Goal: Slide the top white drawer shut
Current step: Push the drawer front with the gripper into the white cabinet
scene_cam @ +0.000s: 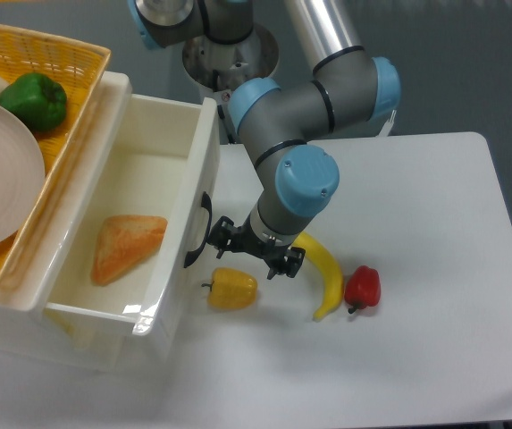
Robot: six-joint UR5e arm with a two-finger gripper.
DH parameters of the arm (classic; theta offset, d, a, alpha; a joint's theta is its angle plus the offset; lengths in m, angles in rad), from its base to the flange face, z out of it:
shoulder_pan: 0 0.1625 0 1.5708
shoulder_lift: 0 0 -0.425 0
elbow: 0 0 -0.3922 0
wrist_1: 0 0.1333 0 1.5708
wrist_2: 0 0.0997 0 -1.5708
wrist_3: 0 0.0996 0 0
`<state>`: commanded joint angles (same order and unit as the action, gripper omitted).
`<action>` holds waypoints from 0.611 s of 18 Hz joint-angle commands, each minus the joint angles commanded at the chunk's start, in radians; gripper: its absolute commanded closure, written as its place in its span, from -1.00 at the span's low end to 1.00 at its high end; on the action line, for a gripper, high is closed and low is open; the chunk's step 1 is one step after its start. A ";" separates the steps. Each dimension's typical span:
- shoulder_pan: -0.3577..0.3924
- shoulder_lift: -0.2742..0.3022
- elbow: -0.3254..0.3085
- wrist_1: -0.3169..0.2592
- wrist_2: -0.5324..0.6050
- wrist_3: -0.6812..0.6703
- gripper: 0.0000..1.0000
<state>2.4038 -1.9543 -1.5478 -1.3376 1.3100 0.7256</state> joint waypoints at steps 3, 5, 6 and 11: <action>-0.014 0.005 -0.002 0.002 0.002 0.000 -1.00; -0.023 0.006 -0.002 0.005 0.002 0.002 -1.00; -0.028 0.009 -0.002 0.005 0.000 0.002 -1.00; -0.058 0.011 0.000 0.008 0.002 0.002 -1.00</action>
<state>2.3455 -1.9436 -1.5478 -1.3300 1.3116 0.7271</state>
